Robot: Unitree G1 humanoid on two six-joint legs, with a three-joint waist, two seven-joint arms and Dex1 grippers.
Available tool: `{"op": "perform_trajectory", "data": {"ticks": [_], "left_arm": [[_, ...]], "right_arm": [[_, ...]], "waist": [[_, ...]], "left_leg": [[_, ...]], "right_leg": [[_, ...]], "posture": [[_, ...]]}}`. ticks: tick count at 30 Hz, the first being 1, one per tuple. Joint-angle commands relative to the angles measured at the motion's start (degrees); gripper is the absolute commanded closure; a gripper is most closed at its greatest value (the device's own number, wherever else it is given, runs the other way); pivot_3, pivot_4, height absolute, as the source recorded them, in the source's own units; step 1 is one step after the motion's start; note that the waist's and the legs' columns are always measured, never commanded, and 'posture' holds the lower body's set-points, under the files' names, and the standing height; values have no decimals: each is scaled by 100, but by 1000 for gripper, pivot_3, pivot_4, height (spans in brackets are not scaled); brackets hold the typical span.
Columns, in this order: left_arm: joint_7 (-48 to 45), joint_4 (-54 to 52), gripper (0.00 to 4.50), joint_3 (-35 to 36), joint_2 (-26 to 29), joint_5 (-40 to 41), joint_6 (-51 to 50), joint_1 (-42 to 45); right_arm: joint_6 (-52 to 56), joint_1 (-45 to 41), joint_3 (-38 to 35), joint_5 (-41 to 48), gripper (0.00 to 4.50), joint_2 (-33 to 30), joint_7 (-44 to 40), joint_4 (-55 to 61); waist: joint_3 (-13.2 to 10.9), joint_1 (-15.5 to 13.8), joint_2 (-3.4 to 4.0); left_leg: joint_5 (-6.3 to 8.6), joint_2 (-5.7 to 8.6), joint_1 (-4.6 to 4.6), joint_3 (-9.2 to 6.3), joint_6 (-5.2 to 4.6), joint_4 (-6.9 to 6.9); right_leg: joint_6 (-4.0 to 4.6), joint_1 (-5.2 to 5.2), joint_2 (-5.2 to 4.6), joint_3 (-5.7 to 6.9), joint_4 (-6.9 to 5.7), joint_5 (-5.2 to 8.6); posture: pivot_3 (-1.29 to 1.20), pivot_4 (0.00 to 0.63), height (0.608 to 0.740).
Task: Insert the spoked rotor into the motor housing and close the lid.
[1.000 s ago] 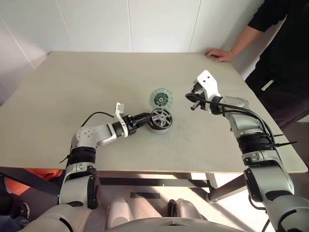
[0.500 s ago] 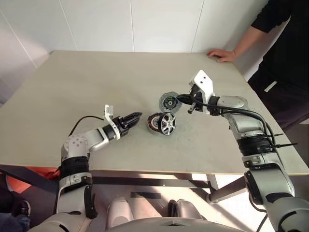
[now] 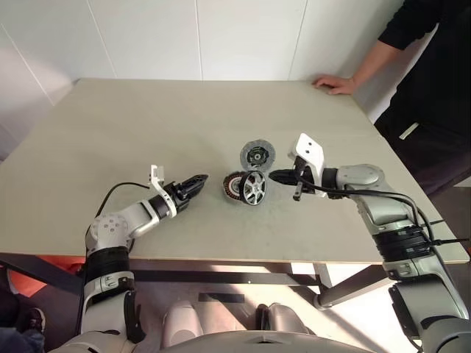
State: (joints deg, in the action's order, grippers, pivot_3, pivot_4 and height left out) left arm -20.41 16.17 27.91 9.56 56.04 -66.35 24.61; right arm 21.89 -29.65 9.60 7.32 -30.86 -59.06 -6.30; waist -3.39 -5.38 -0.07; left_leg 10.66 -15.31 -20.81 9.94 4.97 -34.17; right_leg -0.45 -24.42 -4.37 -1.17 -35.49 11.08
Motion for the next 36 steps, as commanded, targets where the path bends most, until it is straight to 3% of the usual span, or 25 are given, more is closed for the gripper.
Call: {"op": "perform_trajectory", "data": {"ticks": [1,23,36], "left_arm": [[26,-129,2177,124,99,70,167,41],[225,-405,2177,226,94,116,478,-309],[243,-359,2177,186,161,58,564,-400]], "right_arm": [[9,-180,65,51,4500,126,71,153],[-412,-1088,547,-206,4500,1050,234,-1088],[-517,-1128,604,-315,4500,1268,270,-1274]], "waist": [[0,-2,0],[0,6,0],[0,5,0]], "left_leg": [[0,0,-2,0,-1,0],[2,-1,-4,-1,-1,2],[1,-1,-4,-2,-1,3]], "right_leg": [[0,0,0,1,1,0],[0,0,-1,4,5,0],[0,0,-1,6,5,0]], "posture": [[0,0,740],[0,0,740],[0,0,740]]}}
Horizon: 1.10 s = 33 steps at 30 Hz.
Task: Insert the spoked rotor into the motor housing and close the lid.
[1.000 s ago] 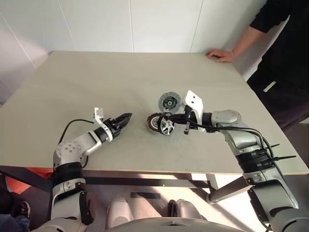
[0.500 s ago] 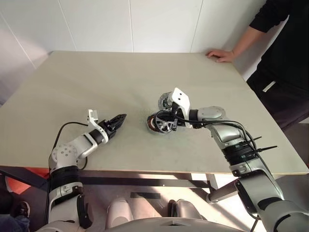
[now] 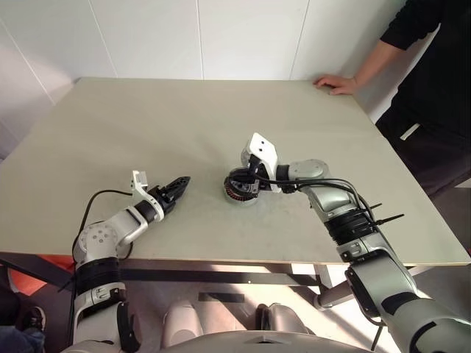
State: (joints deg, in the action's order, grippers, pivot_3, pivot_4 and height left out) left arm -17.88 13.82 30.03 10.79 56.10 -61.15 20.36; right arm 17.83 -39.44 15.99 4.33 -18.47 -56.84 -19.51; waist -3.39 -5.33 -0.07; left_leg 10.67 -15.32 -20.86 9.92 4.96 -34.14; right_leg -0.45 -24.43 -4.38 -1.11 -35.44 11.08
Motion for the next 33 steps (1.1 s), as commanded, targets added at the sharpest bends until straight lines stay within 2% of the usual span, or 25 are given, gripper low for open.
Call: {"op": "perform_trajectory", "data": {"ticks": [1,11,22,28,33], "left_arm": [[-14,-120,2177,-45,32,42,49,19],[16,-195,2177,-138,9,32,74,-101],[-30,-165,2177,-136,104,54,101,36],[-47,-34,2177,-86,226,27,173,104],[-24,-6,2177,-65,262,45,194,139]], "right_arm": [[-131,-165,-25,-31,4500,53,61,6],[-349,-340,-77,-121,4500,169,126,-233],[-164,-19,-200,-77,4500,-236,79,207],[131,521,-17,-59,4500,-2,142,276],[-22,339,-70,-262,4500,113,488,-190]], "waist": [[0,0,0],[0,1,0],[0,-7,-1],[-1,21,2],[0,29,0]], "left_leg": [[0,0,0,0,0,0],[0,0,0,0,0,0],[0,-2,0,-2,1,2],[-1,-2,0,-2,1,2],[-2,-3,30,-2,4,2]], "right_leg": [[0,0,0,0,0,0],[0,0,0,1,0,0],[0,0,2,2,0,0],[0,0,2,2,0,0],[-1,21,3,0,-3,1]], "posture": [[0,0,740],[0,0,740],[0,0,740],[0,0,740],[0,0,740]]}}
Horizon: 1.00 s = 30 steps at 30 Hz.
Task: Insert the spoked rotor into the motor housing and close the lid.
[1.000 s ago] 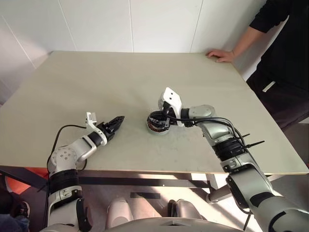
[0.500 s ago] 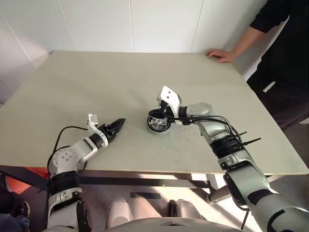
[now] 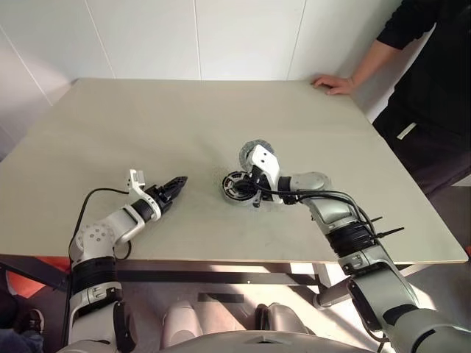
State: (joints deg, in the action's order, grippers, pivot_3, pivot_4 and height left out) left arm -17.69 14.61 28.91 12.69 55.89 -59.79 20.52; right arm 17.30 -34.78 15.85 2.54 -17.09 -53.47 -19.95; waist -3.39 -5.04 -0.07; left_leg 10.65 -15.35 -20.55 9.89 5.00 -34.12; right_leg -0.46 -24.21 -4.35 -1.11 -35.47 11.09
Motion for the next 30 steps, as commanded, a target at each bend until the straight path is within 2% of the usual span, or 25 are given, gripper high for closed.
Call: {"op": "perform_trajectory", "data": {"ticks": [1,16,18,23,30], "left_arm": [[-42,-80,2177,44,75,66,61,128],[-8,-100,2177,-18,-19,52,125,72],[-16,-86,2177,-23,-10,47,125,87],[-40,-66,2177,-87,-25,4,138,95],[-58,-73,2177,-135,-39,-31,158,63]], "right_arm": [[47,-175,-104,-23,4500,-36,125,-98],[530,-570,-451,448,4500,-377,-95,1149],[564,-426,-400,448,4500,-342,-90,993],[29,-148,-77,-27,4500,-216,168,-350],[-149,-268,-175,100,4500,-205,46,-153]], "waist": [[0,0,0],[-1,-31,0],[-1,-31,0],[1,-32,-3],[1,-16,2]], "left_leg": [[0,0,5,0,0,0],[0,0,-7,0,1,20],[0,0,-7,0,2,20],[-1,1,-1,0,2,18],[-1,2,13,1,2,17]], "right_leg": [[-1,6,-1,0,0,0],[-7,-5,-2,10,11,5],[-7,-4,-2,10,11,5],[-7,3,-4,10,11,5],[-8,9,-4,8,5,6]], "posture": [[0,0,740],[0,0,740],[0,0,740],[0,0,740],[0,0,740]]}}
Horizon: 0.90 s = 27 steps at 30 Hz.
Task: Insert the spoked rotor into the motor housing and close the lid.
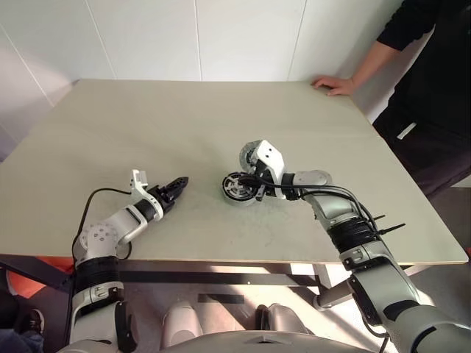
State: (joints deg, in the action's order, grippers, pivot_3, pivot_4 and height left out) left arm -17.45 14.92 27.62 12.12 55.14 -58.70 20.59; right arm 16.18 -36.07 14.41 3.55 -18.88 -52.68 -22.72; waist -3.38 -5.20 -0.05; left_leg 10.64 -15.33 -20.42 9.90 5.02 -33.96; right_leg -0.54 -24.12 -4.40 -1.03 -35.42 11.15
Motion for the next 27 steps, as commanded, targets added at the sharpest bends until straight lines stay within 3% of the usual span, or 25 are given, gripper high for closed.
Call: {"op": "perform_trajectory", "data": {"ticks": [1,14,22,27], "left_arm": [[-86,-96,2177,-11,18,34,59,56],[-77,-124,2177,-9,5,27,84,17],[-105,-69,2177,-30,29,-10,94,60],[-121,-88,2177,-54,3,-24,103,11]], "right_arm": [[-38,-170,-49,4,4500,-47,-41,179],[348,-337,-196,326,4500,-279,-327,1353],[48,62,143,-114,4500,-5,-57,-100],[50,-138,-87,150,4500,18,-153,118]], "waist": [[0,0,0],[-2,-13,0],[-3,-11,3],[-1,0,2]], "left_leg": [[0,0,-1,0,0,0],[0,0,-13,0,-1,3],[0,0,-14,0,-1,3],[0,1,5,0,0,3]], "right_leg": [[0,0,0,0,0,0],[0,-8,0,1,3,0],[0,-8,-1,2,5,0],[-1,3,-1,0,4,1]], "posture": [[0,0,740],[0,0,740],[0,0,740],[0,0,740]]}}
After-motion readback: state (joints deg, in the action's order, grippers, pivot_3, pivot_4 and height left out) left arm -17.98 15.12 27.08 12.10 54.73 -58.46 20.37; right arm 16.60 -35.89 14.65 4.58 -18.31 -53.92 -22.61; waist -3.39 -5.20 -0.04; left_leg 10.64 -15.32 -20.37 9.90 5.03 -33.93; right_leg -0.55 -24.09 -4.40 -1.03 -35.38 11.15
